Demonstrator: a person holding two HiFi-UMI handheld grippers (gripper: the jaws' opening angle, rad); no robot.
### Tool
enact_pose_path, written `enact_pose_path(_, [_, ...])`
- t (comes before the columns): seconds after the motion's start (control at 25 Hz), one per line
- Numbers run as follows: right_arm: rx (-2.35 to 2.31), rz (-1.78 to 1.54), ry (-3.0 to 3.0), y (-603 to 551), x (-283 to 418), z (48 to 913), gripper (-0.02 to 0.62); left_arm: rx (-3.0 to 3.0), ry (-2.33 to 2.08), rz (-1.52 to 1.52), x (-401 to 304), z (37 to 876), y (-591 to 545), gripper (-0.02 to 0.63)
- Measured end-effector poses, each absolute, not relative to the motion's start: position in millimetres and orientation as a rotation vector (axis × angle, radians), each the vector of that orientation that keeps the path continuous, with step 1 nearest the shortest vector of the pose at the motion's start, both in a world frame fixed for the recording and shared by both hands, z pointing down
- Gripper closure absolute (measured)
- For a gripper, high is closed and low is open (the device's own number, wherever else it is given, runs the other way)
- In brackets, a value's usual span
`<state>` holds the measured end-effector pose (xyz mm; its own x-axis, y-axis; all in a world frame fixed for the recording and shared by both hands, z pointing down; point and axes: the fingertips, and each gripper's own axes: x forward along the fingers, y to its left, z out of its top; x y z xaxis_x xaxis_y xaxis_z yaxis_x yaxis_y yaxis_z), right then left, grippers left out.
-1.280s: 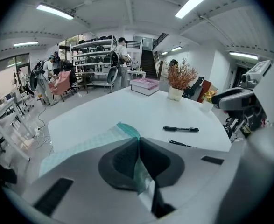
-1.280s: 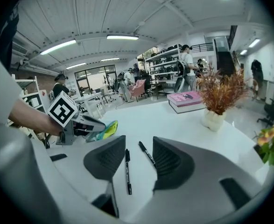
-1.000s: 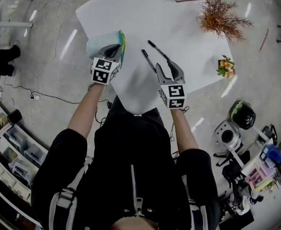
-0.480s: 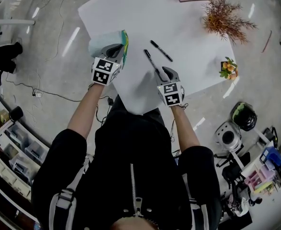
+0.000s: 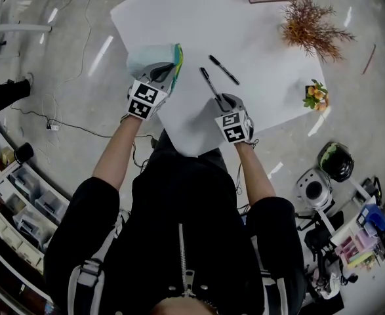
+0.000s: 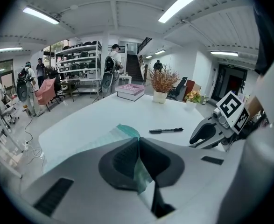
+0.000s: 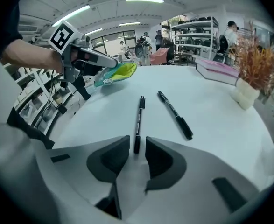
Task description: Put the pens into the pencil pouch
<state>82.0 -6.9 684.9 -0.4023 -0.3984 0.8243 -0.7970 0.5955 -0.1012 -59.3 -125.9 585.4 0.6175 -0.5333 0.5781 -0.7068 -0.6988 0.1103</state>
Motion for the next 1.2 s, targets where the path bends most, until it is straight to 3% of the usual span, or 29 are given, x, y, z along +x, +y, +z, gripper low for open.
enact_pose_path(0.32, [0.963,0.625,-1.981,-7.1,86.3,690.7,0.549,2.500,-1.017,0.739,-63.9,585.7,-127.5,0.575])
enact_pose_path(1.2, [0.894,0.509,-2.123,-30.4,88.0,643.5,0.554,2.522,-0.996,0.733,-64.3,584.3,-128.3,0.575])
